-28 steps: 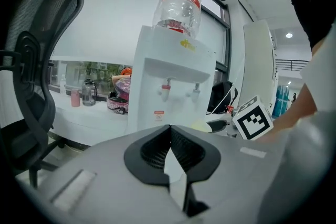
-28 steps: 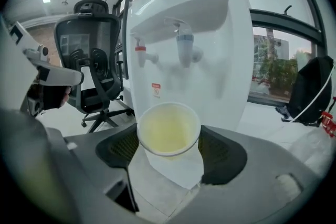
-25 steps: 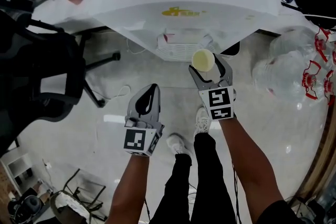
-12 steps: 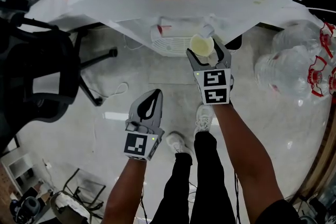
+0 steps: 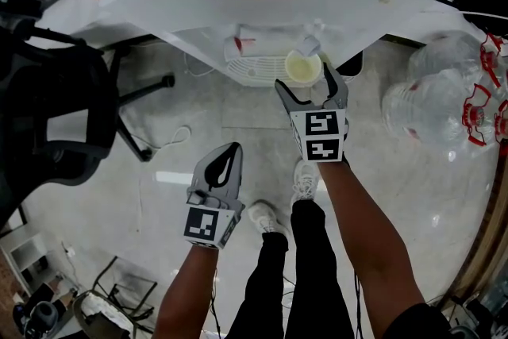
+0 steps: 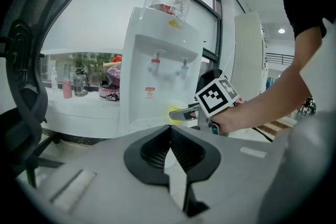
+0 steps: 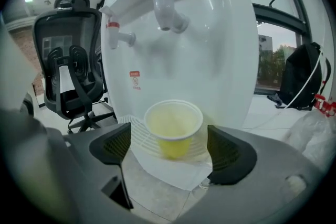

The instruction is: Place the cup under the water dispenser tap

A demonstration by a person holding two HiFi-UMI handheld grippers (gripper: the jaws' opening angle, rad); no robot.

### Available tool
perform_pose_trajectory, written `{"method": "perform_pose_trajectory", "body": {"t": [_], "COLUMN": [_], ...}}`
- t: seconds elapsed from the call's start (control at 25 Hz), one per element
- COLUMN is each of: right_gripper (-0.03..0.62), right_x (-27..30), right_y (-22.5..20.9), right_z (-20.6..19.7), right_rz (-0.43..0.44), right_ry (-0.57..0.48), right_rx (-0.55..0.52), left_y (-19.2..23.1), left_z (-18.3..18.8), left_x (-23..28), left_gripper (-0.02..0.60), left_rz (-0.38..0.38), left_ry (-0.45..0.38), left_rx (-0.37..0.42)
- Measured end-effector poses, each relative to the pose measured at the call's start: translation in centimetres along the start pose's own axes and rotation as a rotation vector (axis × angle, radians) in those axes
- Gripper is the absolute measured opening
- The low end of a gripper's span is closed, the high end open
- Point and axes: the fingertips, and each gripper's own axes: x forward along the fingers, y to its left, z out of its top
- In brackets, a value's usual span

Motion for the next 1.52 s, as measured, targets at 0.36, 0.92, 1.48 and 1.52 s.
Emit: {"method": "perform_pose_trajectory", "body": {"t": [0.36,0.92,1.48,1.52], "right_gripper": [0.442,0.029,0.002,0.002], "right_x": [-8.0,-28.0,-39.1,-39.5], "right_y": [1.7,5.9,10.2,10.6], "right_z": [1.4,9.3,20.7,20.9], "right_rz": [0.057,0.066,0.084,0.09], "right_ry": [-0.076,-0.145,-0.289,-0.283], "right_rx": [-0.009,0.014,-0.036,-0.042], "left_y": [-1.2,-6.8,-10.0,-10.0], "left_z": [3.0,11.6,23.1,23.4], "left_x": [-1.9,-9.8,-19.3,-19.7], "left_gripper": [0.015,0.025,0.015,0.015], "left_rz": [0.005,-0.094,-0.111,-0.111], "left_ry": [0.027,-0.071,-0.132,-0.139], "left_rx": [-0.017,-0.11,0.008,0.017]}}
